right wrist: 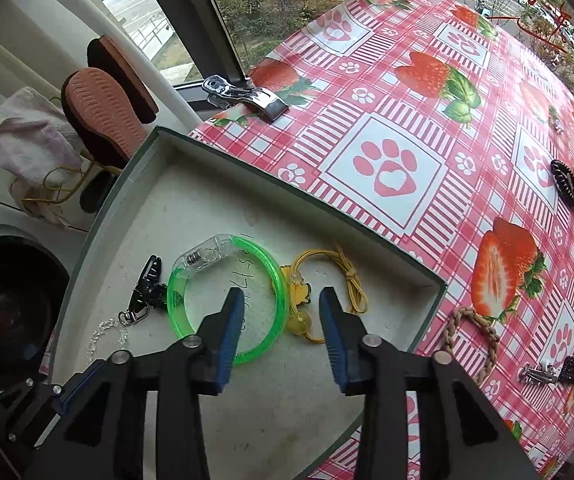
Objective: Organize jewelry
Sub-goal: 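Open both grippers to release the chain and bangle into the tray, then move both grippers back over the remaining jewelry, then grasp the pink-yellow beaded bracelet with the right gripper while the left grasps the gold hair clip, then carry the beaded bracelet and gold hair clip in both grippers over the tray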
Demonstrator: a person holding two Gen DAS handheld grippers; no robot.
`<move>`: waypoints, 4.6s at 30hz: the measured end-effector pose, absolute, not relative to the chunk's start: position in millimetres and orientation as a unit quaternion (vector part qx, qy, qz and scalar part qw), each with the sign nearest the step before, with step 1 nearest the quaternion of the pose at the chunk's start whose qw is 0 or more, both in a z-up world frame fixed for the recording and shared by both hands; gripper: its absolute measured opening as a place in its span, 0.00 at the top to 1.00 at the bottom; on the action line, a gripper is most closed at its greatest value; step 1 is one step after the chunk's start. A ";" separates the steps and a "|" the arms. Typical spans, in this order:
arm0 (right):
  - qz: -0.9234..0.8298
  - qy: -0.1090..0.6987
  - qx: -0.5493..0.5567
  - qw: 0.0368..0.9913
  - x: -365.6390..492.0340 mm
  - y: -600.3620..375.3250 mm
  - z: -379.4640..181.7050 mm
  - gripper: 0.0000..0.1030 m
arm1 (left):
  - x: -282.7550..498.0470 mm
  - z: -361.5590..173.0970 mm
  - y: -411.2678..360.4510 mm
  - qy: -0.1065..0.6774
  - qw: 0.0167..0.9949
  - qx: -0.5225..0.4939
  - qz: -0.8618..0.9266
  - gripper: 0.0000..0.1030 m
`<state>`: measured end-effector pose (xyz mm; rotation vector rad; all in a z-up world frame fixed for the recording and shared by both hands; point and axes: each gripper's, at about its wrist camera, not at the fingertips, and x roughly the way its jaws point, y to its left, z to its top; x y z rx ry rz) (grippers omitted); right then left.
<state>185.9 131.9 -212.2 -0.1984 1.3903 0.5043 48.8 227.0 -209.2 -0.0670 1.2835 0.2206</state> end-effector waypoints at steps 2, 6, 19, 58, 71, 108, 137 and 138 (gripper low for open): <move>0.232 0.629 -0.082 0.738 185.1 126.5 -205.4 0.54 | 49.2 -207.4 226.3 0.598 0.794 -0.034 0.102 0.90; 0.235 0.620 -0.060 0.746 180.5 112.6 -188.1 0.54 | 49.2 -202.7 224.0 0.595 0.797 -0.029 0.101 0.90; 0.207 0.630 0.030 0.747 142.7 46.0 -168.7 0.38 | 45.3 -193.5 223.4 0.601 0.791 -0.017 0.117 0.90; -0.033 0.676 0.158 0.719 13.4 -217.8 -188.8 0.19 | 52.4 -159.6 54.4 0.578 0.805 0.097 -0.085 0.00; -0.026 0.689 0.129 0.713 -23.4 -214.5 -196.5 0.19 | 88.1 -188.2 25.8 0.600 0.791 0.096 -0.074 0.00; 0.022 0.676 -0.001 0.736 0.6 -133.9 -219.6 0.91 | 115.9 -214.8 -19.1 0.612 0.773 0.055 -0.159 0.84; 0.104 0.618 0.073 0.776 45.7 -119.8 -146.3 0.91 | 52.5 -146.7 104.4 0.579 0.811 -0.018 -0.077 0.84; 0.112 0.617 0.070 0.776 48.0 -112.1 -145.0 0.91 | 48.6 -146.4 112.2 0.579 0.812 -0.022 -0.070 0.84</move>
